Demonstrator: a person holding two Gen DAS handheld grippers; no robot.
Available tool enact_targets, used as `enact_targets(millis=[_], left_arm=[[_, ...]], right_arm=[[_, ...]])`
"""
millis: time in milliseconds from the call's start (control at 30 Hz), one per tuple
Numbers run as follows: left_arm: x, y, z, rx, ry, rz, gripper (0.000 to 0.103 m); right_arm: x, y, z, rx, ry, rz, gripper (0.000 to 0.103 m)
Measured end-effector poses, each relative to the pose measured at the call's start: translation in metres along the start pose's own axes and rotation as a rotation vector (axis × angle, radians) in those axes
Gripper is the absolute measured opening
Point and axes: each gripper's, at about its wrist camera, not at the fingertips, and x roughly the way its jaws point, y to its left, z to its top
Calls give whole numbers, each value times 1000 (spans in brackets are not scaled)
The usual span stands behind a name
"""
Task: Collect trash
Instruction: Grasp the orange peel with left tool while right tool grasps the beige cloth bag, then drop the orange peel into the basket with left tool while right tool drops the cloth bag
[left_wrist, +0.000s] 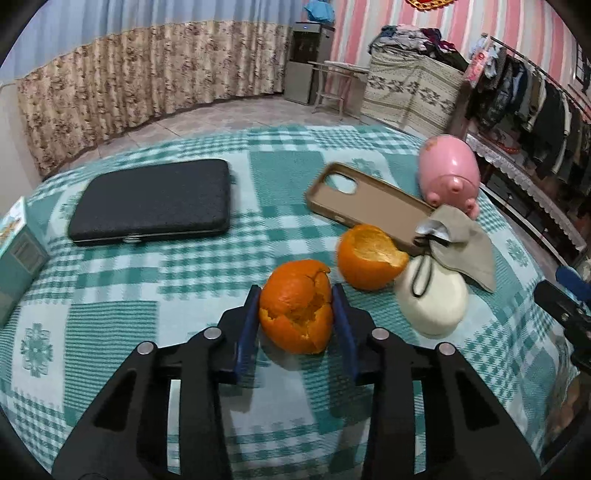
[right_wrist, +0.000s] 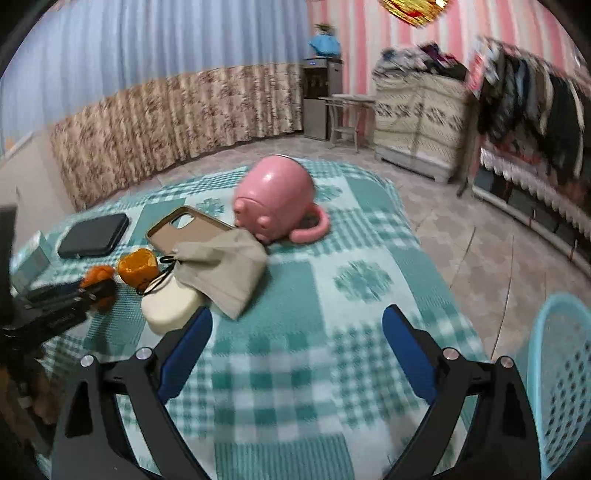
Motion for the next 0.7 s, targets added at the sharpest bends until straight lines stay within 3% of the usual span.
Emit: enact_targets(millis=[133, 267, 367, 433, 500, 533, 600, 700], left_arm=[[1, 18, 2, -62, 3, 22, 37], [3, 22, 3, -72, 6, 16, 37], [5, 24, 3, -70, 7, 20, 37], [6, 23, 3, -71, 7, 20, 37], [6, 23, 3, -69, 7, 23, 37], [7, 23, 3, -66, 6, 26, 37], [8, 23, 3, -60, 5, 33, 37], [8, 21, 1, -58, 4, 35, 37]], right_arm=[[19, 18, 14, -64, 7, -1, 91], [42, 23, 28, -46, 40, 23, 89], [62, 28, 29, -52, 95, 56, 71], [70, 30, 26, -49, 114, 78, 64], [71, 27, 24, -29, 106, 112, 44], [70, 26, 24, -25, 100, 114, 42], [68, 27, 23, -30, 94, 125, 25], [63, 27, 21, -37, 72, 113, 16]])
